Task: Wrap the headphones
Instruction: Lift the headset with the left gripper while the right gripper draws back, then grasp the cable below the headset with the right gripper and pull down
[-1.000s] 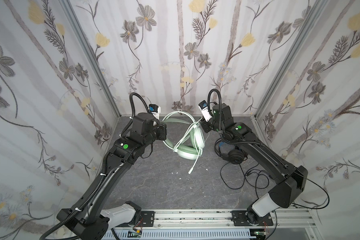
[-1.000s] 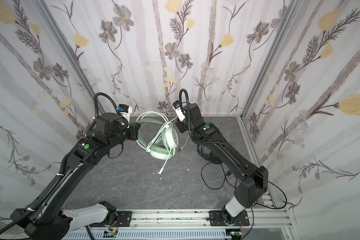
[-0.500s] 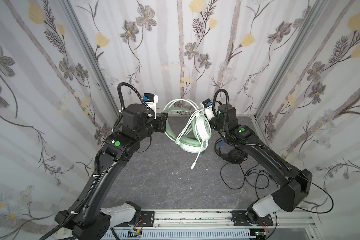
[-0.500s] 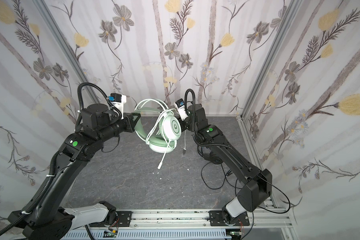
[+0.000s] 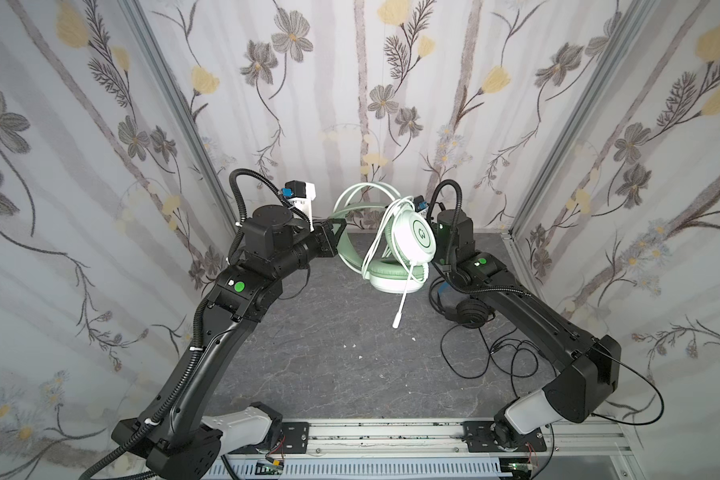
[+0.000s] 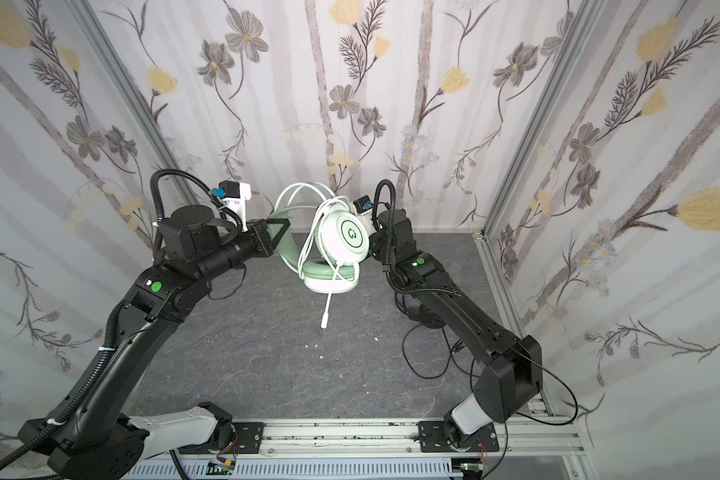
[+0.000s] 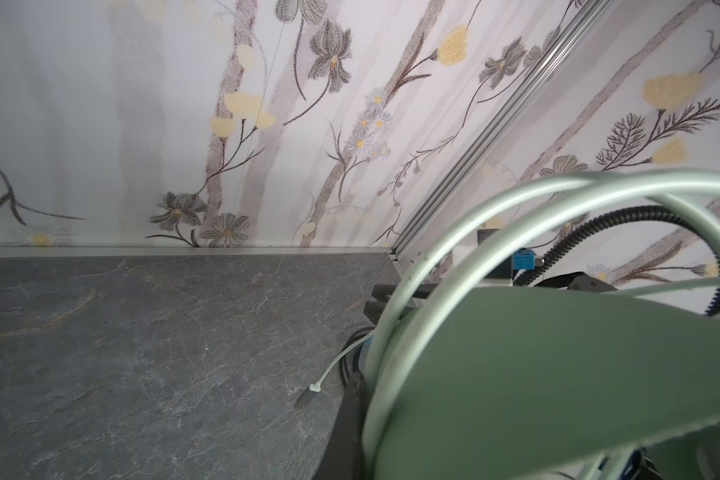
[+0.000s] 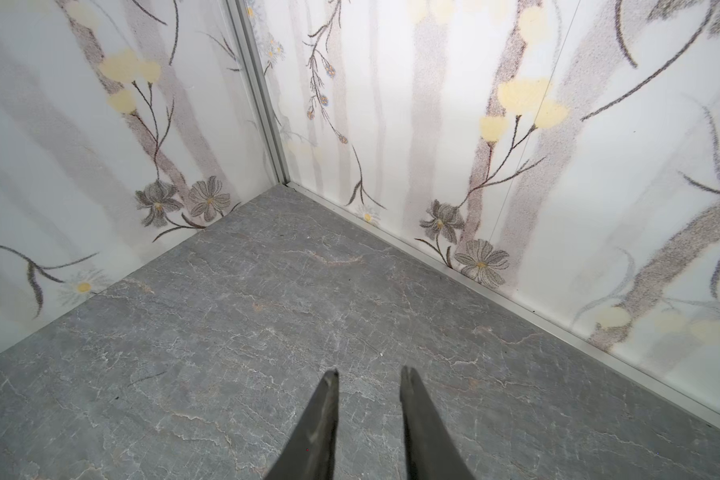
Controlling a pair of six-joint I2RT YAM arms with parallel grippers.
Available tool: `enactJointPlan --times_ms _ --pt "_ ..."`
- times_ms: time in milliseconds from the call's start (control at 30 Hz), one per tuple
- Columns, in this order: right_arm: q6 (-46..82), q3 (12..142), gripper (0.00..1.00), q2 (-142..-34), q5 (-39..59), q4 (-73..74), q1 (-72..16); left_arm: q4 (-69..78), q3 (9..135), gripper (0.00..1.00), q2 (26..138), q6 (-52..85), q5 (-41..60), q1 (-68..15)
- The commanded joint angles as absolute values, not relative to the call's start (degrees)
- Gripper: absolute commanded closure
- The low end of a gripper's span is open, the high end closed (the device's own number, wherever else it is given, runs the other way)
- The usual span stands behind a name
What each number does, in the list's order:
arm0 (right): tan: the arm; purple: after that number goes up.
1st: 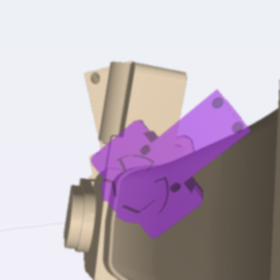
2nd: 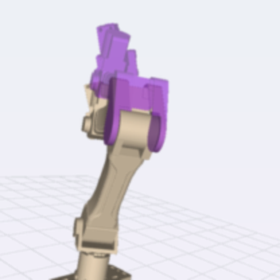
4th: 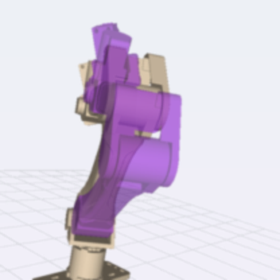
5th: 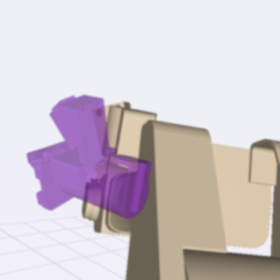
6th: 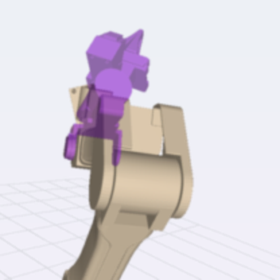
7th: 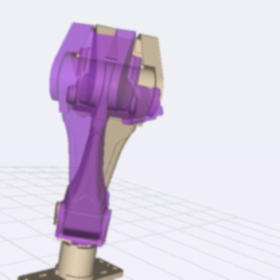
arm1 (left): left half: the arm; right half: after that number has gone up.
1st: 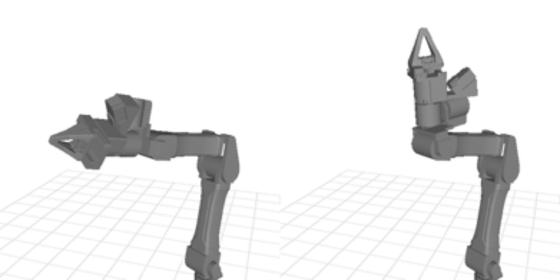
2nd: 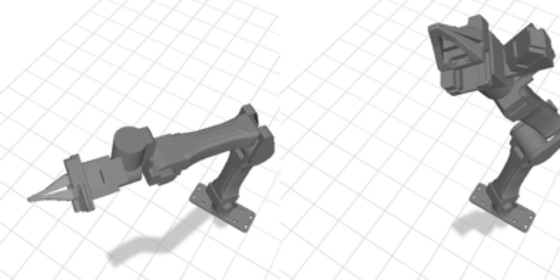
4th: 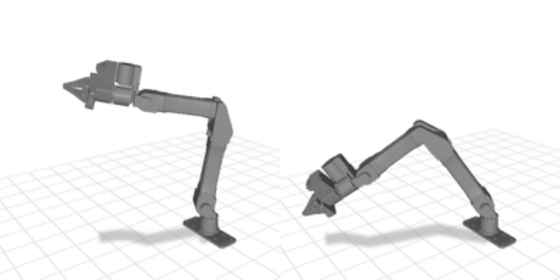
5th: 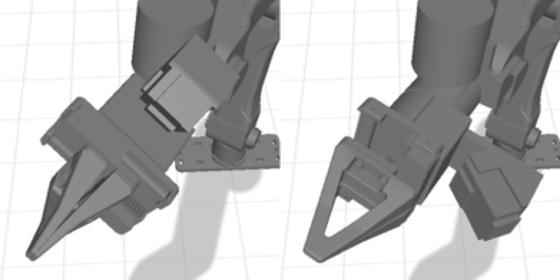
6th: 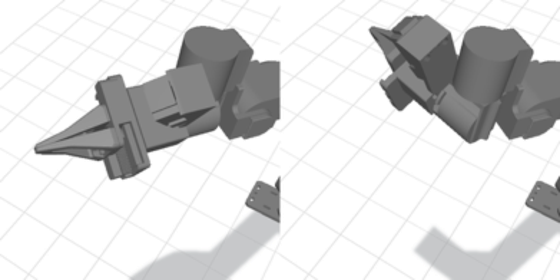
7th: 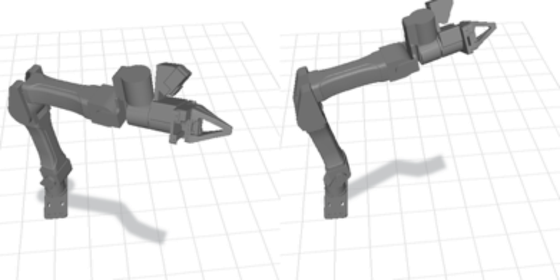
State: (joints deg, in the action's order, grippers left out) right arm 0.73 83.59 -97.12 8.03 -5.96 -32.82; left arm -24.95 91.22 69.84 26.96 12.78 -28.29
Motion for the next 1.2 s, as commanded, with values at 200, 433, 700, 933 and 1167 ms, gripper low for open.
enactJointPlan --times_ms 200,433,700,933,1167 --pt "6.44 76.95 0.75 -95.94 13.86 4.06 -32.87 -13.69 93.76 1.0 70.39 34.62 14.16 -28.13" --pt "8.13 72.07 0.75 -94.45 15.2 7.94 -32.93 -13.25 96.14 1.0 71.1 35.56 13.38 -28.08" --pt "9.01 65.91 0.63 -91.86 17.85 11.6 -33.03 -13.52 96.85 1.0 70.95 35.77 12.49 -27.94" --pt "9.05 62.17 0.56 -92.13 22.36 14.26 -33.3 -13.75 97.08 1.0 70.66 35.73 12.48 -27.8" --pt "9.18 59.51 0.48 -92.83 24.22 15.82 -34.1 -14.98 98.24 1.0 70.75 35.77 12.18 -27.6"
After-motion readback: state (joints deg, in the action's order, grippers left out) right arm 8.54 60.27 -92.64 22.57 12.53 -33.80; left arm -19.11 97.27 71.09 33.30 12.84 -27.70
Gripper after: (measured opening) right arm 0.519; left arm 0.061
